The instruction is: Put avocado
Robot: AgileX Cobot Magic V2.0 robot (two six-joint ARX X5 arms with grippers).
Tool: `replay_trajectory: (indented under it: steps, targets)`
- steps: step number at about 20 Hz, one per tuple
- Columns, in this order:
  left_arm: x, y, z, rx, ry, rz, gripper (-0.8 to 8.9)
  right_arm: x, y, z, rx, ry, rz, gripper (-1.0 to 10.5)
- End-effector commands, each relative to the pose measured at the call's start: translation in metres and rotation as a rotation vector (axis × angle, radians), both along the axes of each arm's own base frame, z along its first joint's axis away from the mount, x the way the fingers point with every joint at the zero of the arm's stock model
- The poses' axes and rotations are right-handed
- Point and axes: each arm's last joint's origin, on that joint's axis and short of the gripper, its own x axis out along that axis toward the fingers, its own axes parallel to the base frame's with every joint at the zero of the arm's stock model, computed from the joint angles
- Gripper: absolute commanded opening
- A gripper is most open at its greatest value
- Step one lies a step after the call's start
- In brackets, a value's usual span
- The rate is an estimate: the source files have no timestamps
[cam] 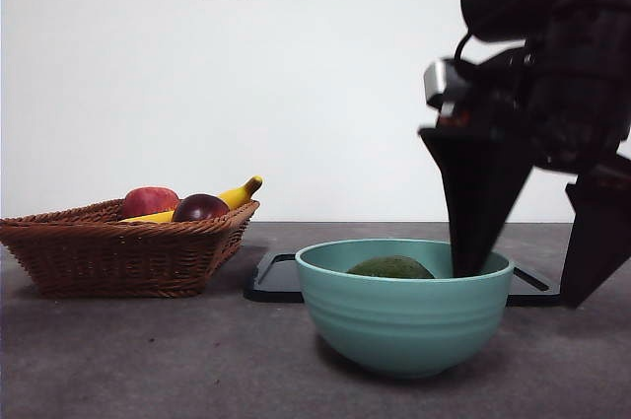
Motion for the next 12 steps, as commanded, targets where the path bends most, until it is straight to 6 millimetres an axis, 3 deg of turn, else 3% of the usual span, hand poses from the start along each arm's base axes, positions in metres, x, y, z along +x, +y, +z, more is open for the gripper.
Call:
replay_trajectory:
  steps: [1,5,12]
  targets:
    - [0.000,0.000,0.004,-0.015,-0.014,-0.004,4.99,0.006,0.007,-0.002,0.011,-0.002,-0.022,3.0]
    - [0.000,0.000,0.004,-0.015,-0.014,-0.004,4.99,0.009,0.014,0.000,0.059,-0.049,-0.033,0.0]
    - [0.000,0.000,0.004,-0.015,-0.013,-0.004,4.99,0.015,0.022,0.012,0.124,-0.051,-0.112,0.0]
